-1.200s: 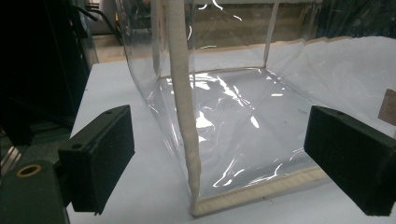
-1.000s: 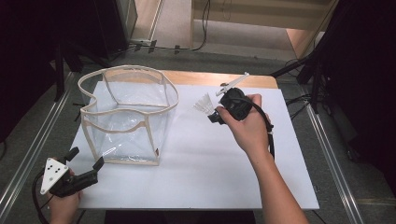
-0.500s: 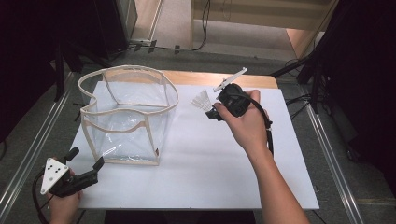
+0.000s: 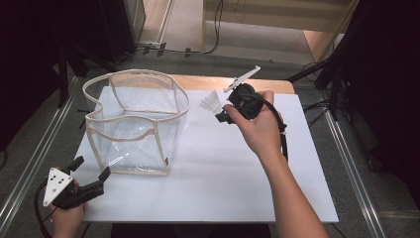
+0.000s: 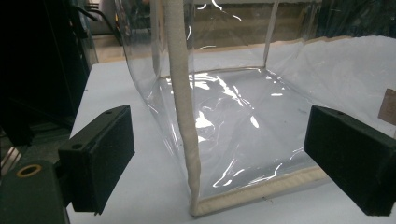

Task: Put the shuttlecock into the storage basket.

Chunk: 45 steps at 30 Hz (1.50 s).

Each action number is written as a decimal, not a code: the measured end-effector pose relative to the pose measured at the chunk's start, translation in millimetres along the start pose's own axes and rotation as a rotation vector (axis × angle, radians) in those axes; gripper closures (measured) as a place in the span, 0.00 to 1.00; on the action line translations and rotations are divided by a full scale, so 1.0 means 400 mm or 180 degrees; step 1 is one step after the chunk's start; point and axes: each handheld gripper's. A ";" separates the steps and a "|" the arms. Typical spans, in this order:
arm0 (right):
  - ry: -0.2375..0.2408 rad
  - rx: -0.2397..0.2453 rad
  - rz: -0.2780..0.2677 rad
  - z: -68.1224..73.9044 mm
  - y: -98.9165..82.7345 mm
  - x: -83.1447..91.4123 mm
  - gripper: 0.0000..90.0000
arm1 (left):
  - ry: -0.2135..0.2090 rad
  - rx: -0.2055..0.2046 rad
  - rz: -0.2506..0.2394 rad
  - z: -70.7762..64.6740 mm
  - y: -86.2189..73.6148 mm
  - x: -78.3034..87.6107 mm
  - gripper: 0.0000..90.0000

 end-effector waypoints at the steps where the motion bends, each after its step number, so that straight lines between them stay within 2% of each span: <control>1: 0.0006 0.0009 -0.0005 0.001 0.003 -0.001 0.70 | 0.0001 0.0002 -0.0001 0.000 0.000 0.000 0.10; 27: 0.0059 0.0146 -0.0056 0.030 0.077 -0.018 0.70 | 0.0000 0.0024 -0.0006 0.001 0.000 0.000 0.10; 45: 0.0130 0.0240 -0.0088 0.054 0.133 -0.054 0.70 | 0.0003 0.0011 -0.0008 0.000 0.000 0.000 0.10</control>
Point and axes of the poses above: each handheld gripper's, and its own axes: x roughly backward along the jaws, y roughly out of its top, z roughly to its left, and after that the axes turned 13 degrees about -z, right-handed
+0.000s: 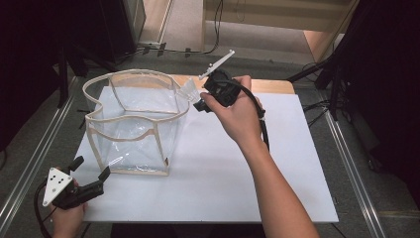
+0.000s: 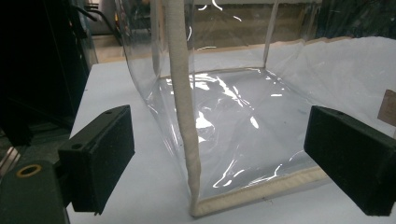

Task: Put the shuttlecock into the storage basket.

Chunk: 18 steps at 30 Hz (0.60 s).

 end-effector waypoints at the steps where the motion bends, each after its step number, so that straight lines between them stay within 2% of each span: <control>1: 0.0005 -0.0003 -0.0004 0.001 0.003 -0.003 0.70 | -0.0002 0.0001 -0.0004 0.000 0.000 0.000 0.10; 18: 0.0111 0.0039 -0.0064 0.019 0.035 -0.049 0.70 | 0.0001 -0.0006 0.0002 0.000 0.000 0.000 0.10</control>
Point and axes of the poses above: each handheld gripper's, and its own axes: x roughly backward along the jaws, y roughly out of its top, z roughly to its left, and after that the axes turned 13 degrees about -z, right-handed
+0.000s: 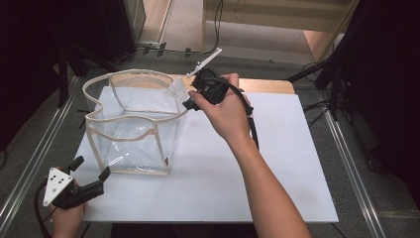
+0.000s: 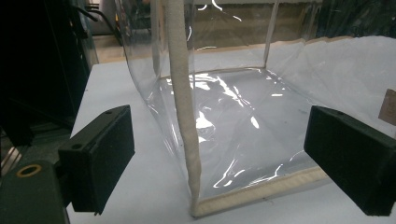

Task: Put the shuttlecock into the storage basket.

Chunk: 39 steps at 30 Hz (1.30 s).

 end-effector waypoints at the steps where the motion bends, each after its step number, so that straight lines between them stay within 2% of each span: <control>1: 0.0003 -0.0002 -0.0001 0.001 0.001 -0.002 0.70 | 0.0000 0.0000 -0.0001 0.000 0.000 0.000 0.10; 11: 0.0030 -0.0006 -0.0080 0.009 0.009 -0.022 0.69 | 0.0002 0.0004 -0.0002 0.000 0.000 0.000 0.10; 12: 0.0003 0.0010 -0.0086 0.009 0.009 -0.025 0.63 | 0.0002 0.0005 -0.0002 0.000 0.000 0.000 0.10; 14: -0.0068 0.0033 -0.0079 0.010 0.007 -0.029 0.43 | 0.0001 0.0008 -0.0003 0.000 0.000 0.000 0.10; 17: -0.0117 0.0031 -0.0118 0.009 0.000 -0.024 0.29 | -0.0003 0.0010 -0.0003 0.001 0.000 0.000 0.10; 21: -0.0157 -0.0002 -0.0186 -0.001 -0.016 -0.005 0.19 | -0.0003 0.0009 -0.0002 0.001 0.000 0.000 0.10; 30: -0.0118 -0.0027 -0.0203 -0.020 -0.074 0.025 0.09 | 0.0001 -0.0005 0.0007 0.000 0.000 0.000 0.10; 32: -0.0112 -0.0052 -0.0183 -0.024 -0.089 0.027 0.00 | 0.0006 -0.0006 0.0008 0.000 0.000 -0.001 0.10; 39: -0.0147 -0.0080 -0.0188 -0.031 -0.136 0.036 0.00 | 0.0005 -0.0010 0.0009 -0.001 0.000 -0.001 0.10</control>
Point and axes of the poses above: each handheld gripper's, and its own axes: x roughly backward along the jaws, y roughly out of its top, z roughly to its left, and after that the axes turned 13 degrees about -z, right-handed
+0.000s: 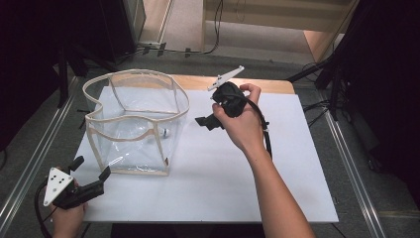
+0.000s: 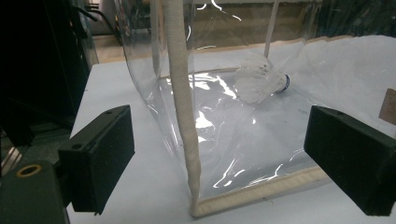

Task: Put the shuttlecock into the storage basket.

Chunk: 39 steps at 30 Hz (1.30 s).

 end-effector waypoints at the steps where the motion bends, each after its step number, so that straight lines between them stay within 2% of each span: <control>1: 0.0006 -0.0012 0.0001 -0.001 -0.006 0.001 0.00 | 0.0001 0.0001 0.0001 0.000 0.000 0.000 0.10; 15: -0.0034 -0.0145 -0.0084 -0.012 -0.085 0.035 0.00 | -0.0005 -0.0018 0.0005 -0.001 0.000 0.000 0.10; 31: -0.0173 -0.0241 -0.0179 -0.022 -0.200 0.097 0.00 | 0.0003 -0.0033 0.0010 -0.003 0.000 0.000 0.10; 39: -0.0174 -0.0300 -0.0234 -0.022 -0.253 0.125 0.00 | 0.0004 -0.0036 0.0012 -0.003 0.000 0.000 0.10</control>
Point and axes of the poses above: each handheld gripper's, and its own axes: x roughly backward along the jaws, y roughly out of its top, z roughly to its left, and after that the axes turned 13 degrees about -z, right-handed
